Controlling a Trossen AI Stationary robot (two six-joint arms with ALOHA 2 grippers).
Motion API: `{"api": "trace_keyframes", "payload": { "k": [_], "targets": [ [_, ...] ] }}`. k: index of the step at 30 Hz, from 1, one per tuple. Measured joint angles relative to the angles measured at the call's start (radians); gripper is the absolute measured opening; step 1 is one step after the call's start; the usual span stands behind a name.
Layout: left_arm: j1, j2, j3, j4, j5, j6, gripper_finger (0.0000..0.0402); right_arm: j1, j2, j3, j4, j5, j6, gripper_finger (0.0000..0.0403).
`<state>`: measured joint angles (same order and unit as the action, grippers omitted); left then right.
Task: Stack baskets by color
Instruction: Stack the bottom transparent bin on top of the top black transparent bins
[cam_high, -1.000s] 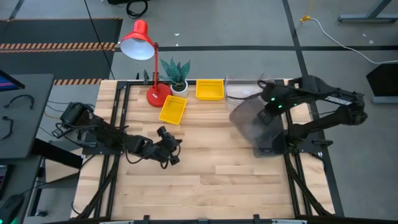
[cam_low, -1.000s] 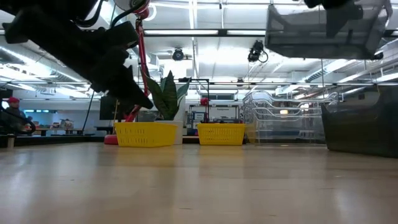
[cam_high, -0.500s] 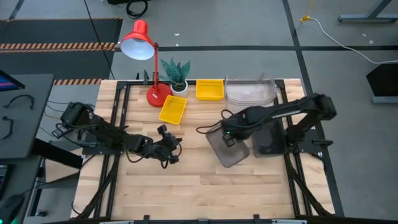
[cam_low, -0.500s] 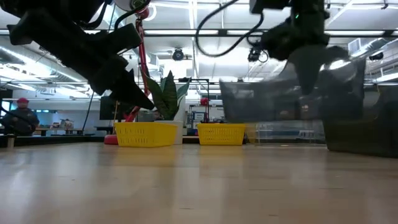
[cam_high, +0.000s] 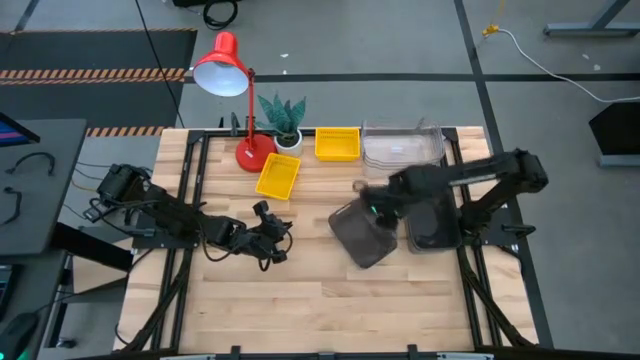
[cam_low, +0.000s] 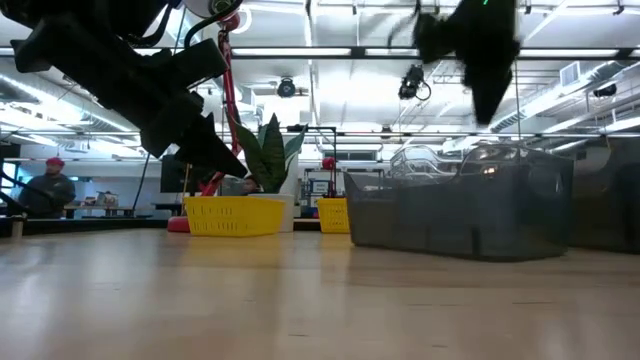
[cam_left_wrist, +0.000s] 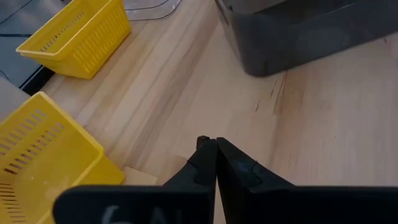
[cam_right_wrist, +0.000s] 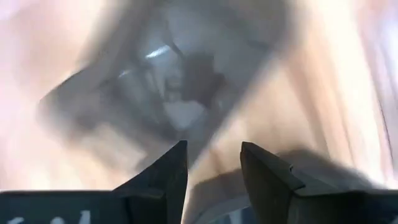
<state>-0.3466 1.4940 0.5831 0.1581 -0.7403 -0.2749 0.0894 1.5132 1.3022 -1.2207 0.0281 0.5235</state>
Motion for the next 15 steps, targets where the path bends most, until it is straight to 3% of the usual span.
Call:
{"api": "trace_keyframes", "payload": {
  "k": [4,8,11,15],
  "targets": [
    [-0.002,0.000,0.000,-0.010,0.004,-0.001,0.0009,0.187,-0.026,0.020,0.059,-0.057,-0.262,0.0150],
    [-0.005,0.000,-0.001,-0.012,0.007,-0.001,0.0014,0.343,0.053,0.012,0.144,0.054,-0.343,0.0149],
    [-0.005,0.000,-0.001,-0.012,0.008,-0.001,0.0020,0.407,0.142,0.011,0.147,0.165,-0.409,0.0149],
    [-0.004,0.000,-0.001,-0.007,0.008,-0.001,0.0021,0.411,0.248,0.011,0.140,0.128,-0.440,0.0148]
  ]
}}
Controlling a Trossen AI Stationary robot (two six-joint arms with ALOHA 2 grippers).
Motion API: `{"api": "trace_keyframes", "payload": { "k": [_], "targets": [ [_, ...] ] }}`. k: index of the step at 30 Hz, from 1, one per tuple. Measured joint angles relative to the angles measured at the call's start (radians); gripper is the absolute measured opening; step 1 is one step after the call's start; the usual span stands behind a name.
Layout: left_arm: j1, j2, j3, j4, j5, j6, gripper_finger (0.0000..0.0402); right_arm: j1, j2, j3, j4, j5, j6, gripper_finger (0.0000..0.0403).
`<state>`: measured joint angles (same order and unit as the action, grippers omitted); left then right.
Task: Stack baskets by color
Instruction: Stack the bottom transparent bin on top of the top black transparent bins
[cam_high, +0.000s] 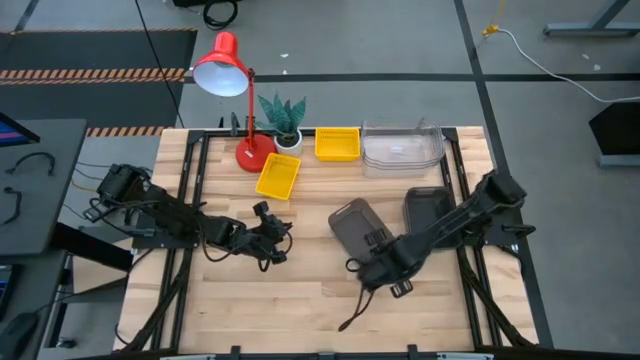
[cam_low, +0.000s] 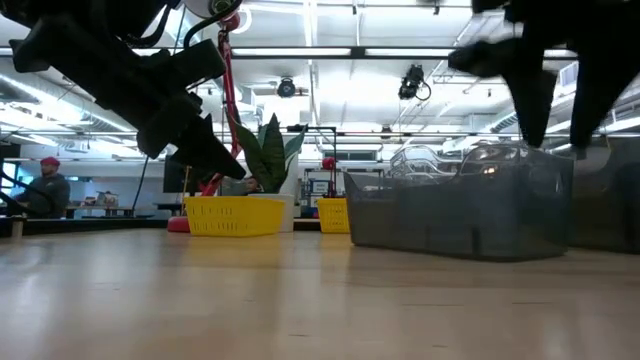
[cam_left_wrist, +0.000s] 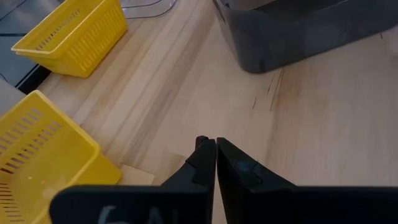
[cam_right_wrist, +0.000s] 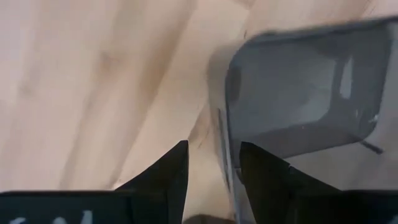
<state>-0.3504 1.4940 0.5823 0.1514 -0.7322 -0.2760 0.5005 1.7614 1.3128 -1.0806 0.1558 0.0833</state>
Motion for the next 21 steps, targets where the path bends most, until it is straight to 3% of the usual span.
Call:
{"api": "trace_keyframes", "payload": {
  "k": [5,10,13,19,21],
  "targets": [
    [0.000,0.000,0.000,0.007,0.000,0.000,0.0012,-0.032,0.085,0.000,-0.007,0.029,-0.005,0.0122],
    [0.000,0.000,0.000,0.008,0.000,0.000,0.0009,-0.054,0.069,0.000,-0.013,-0.006,0.017,0.0016],
    [0.000,0.000,0.000,0.008,0.000,0.000,0.0015,-0.054,0.011,0.019,-0.087,0.002,0.112,0.0011],
    [0.000,0.000,0.000,0.009,0.000,0.000,0.0016,0.013,-0.095,0.174,-0.452,0.056,0.334,0.0005],
    [0.000,0.000,0.000,0.009,0.001,0.000,0.0012,0.037,-0.126,0.199,-0.502,0.058,0.397,0.0004]
  ]
}}
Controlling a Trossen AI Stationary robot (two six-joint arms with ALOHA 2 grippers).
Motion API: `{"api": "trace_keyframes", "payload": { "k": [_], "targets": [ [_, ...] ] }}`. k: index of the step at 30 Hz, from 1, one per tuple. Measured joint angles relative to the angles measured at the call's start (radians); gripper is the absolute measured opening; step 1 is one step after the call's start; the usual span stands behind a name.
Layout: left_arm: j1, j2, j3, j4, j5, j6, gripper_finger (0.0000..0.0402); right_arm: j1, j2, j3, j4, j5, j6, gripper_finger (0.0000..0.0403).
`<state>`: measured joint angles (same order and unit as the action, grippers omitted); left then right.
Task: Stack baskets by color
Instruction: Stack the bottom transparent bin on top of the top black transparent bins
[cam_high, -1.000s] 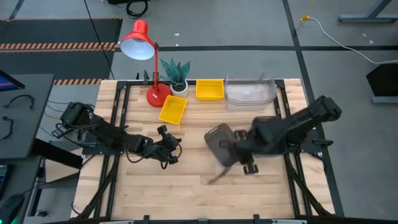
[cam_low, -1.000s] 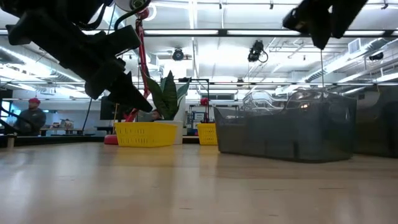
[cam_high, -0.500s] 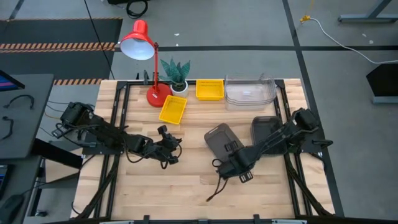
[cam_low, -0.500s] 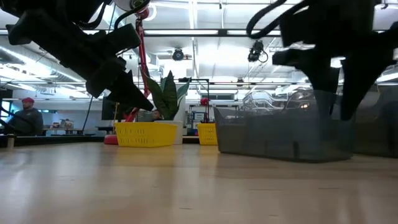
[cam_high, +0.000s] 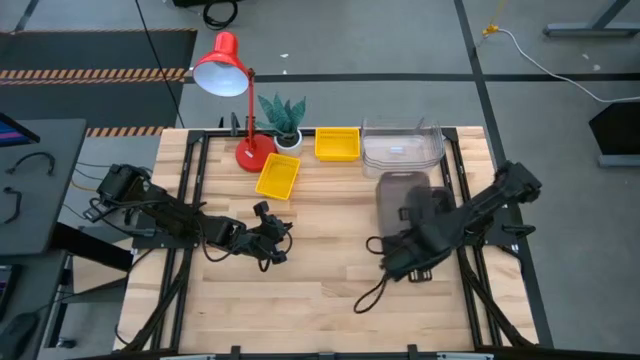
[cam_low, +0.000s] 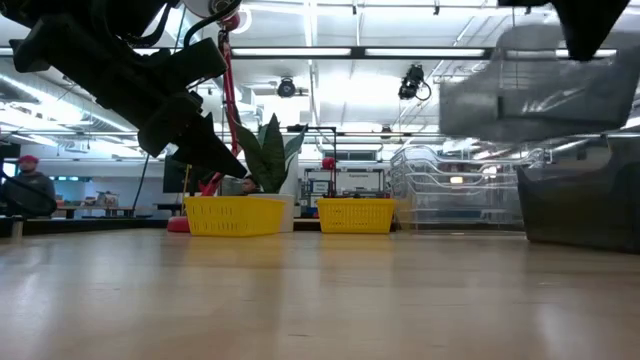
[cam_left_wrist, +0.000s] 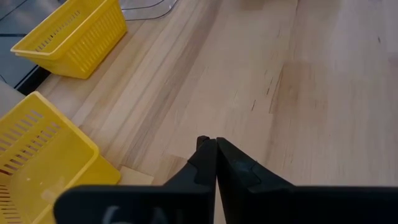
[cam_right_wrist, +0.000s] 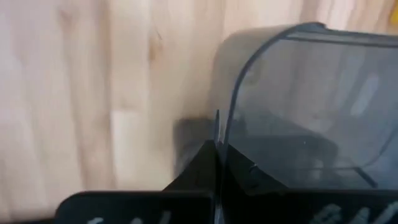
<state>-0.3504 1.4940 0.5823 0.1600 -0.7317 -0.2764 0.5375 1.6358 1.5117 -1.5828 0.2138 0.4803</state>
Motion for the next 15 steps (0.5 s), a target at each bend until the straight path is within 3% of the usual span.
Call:
{"api": "trace_keyframes", "payload": {
  "k": [8,15],
  "targets": [
    [0.000,0.000,0.000,0.005,0.000,0.000,0.0013,0.067,-0.127,-0.125,0.006,-0.035,0.164,0.0002],
    [0.000,0.000,0.000,0.009,0.000,0.001,0.0013,0.109,-0.228,-0.277,0.009,-0.132,0.272,0.0002]
  ]
}}
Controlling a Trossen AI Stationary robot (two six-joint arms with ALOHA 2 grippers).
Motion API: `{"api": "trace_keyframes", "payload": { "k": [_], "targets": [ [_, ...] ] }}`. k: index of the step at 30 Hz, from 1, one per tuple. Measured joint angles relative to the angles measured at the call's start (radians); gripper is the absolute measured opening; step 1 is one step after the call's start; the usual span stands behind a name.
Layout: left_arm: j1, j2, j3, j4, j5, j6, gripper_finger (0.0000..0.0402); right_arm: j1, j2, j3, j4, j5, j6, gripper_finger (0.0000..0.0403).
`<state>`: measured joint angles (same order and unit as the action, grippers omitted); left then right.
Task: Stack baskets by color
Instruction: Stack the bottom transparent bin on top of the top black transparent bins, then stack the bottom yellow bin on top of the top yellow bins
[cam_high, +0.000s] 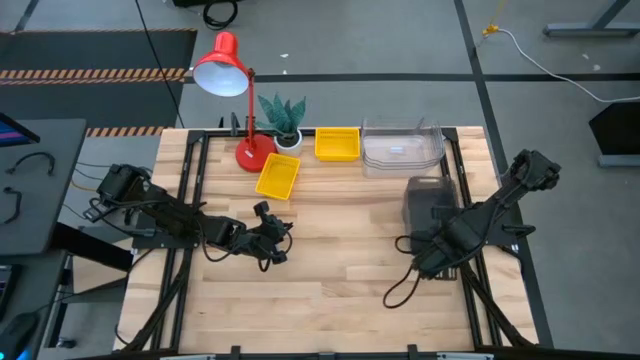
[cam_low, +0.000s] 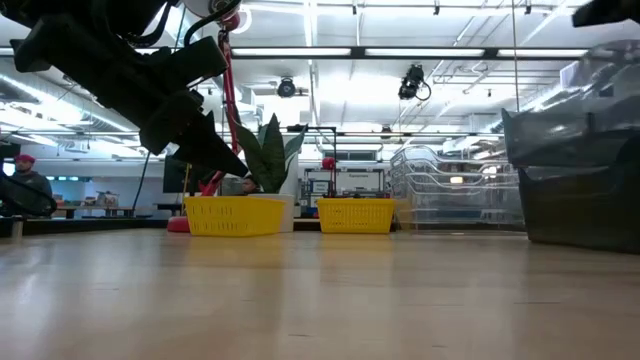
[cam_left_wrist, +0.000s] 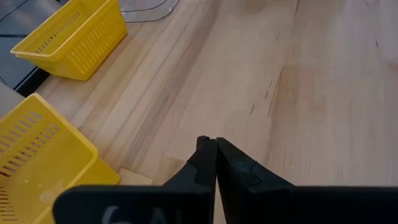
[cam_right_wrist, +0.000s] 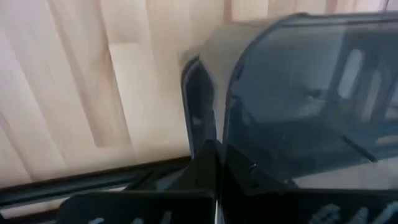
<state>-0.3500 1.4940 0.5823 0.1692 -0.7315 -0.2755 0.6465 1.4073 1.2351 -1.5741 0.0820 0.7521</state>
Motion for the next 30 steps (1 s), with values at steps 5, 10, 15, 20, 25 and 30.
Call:
{"api": "trace_keyframes", "payload": {
  "k": [5,10,15,20,25,30],
  "targets": [
    [0.000,0.000,0.000,0.000,0.000,0.000,0.0007,0.015,-0.051,-0.073,0.002,-0.093,0.033,0.0002],
    [0.000,0.000,0.000,0.000,0.000,0.001,0.0017,0.014,-0.051,-0.116,0.007,-0.105,0.022,0.0010],
    [0.000,0.000,0.000,0.000,0.000,0.000,0.0014,0.015,-0.026,-0.121,-0.002,-0.112,-0.011,0.0040],
    [0.000,0.000,0.000,0.000,0.000,0.000,0.0007,0.008,-0.027,-0.103,-0.004,-0.156,0.013,0.0090],
    [0.000,0.000,0.000,0.003,0.000,0.001,0.0016,-0.022,-0.031,-0.023,0.054,-0.113,0.122,0.0128],
    [0.000,0.000,0.000,0.015,0.000,0.001,0.0015,-0.047,-0.026,-0.014,0.329,0.070,0.140,0.0134]
  ]
}}
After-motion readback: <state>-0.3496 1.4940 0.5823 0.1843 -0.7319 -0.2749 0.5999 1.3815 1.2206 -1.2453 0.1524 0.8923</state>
